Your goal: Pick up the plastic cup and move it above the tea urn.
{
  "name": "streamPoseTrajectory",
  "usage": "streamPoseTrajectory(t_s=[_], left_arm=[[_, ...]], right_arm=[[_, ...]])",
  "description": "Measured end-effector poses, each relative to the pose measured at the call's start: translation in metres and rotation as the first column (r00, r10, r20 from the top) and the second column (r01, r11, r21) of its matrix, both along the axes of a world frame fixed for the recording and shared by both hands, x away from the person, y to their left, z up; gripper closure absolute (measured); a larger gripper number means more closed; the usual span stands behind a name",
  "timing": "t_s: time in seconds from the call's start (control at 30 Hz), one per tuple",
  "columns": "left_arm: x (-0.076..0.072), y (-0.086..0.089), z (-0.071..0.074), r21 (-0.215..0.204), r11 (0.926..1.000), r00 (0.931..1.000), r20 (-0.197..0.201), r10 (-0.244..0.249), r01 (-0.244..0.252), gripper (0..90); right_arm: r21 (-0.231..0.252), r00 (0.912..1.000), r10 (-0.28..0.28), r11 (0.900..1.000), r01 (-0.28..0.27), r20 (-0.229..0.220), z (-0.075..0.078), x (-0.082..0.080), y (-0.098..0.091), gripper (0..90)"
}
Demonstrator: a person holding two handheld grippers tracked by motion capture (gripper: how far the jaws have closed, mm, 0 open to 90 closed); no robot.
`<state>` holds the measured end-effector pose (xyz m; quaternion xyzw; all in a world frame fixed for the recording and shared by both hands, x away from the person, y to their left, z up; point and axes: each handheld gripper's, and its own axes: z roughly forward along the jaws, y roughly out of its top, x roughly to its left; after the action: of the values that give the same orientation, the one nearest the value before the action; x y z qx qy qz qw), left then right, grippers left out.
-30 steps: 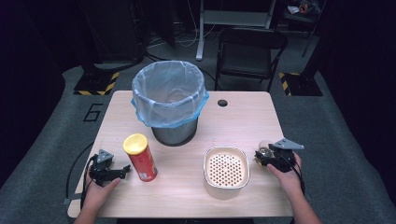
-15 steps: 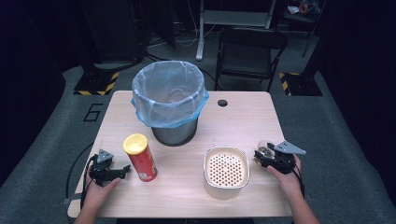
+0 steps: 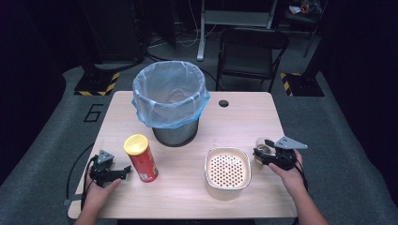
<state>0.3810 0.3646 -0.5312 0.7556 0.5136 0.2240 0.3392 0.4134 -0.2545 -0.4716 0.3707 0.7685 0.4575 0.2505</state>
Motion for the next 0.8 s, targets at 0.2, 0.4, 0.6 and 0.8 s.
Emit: streamPoseTrajectory(t_s=[0.2,0.4,0.6,0.8], left_arm=[[0.0,0.0,0.0,-0.001,1.0,1.0,0.0,0.0,0.0,11.4],[0.0,0.0,0.0,0.0,1.0,1.0,0.0,0.0,0.0,11.4],[0.0,0.0,0.0,0.0,1.0,1.0,0.0,0.0,0.0,11.4],[0.0,0.0,0.0,-0.001,1.0,1.0,0.0,-0.001,0.001,11.5]], right_arm=[[-0.015,0.9909,0.12,0.9927,-0.12,0.06,0.033,0.009,0.017,35.6],[-0.029,0.9744,0.215,0.9764,-0.214,0.064,0.057,0.024,0.035,36.0],[-0.026,0.9496,0.305,0.9524,-0.304,0.073,0.073,0.04,0.05,36.3],[-0.053,0.9291,0.355,0.9348,-0.351,0.104,0.082,0.044,0.061,36.6]])
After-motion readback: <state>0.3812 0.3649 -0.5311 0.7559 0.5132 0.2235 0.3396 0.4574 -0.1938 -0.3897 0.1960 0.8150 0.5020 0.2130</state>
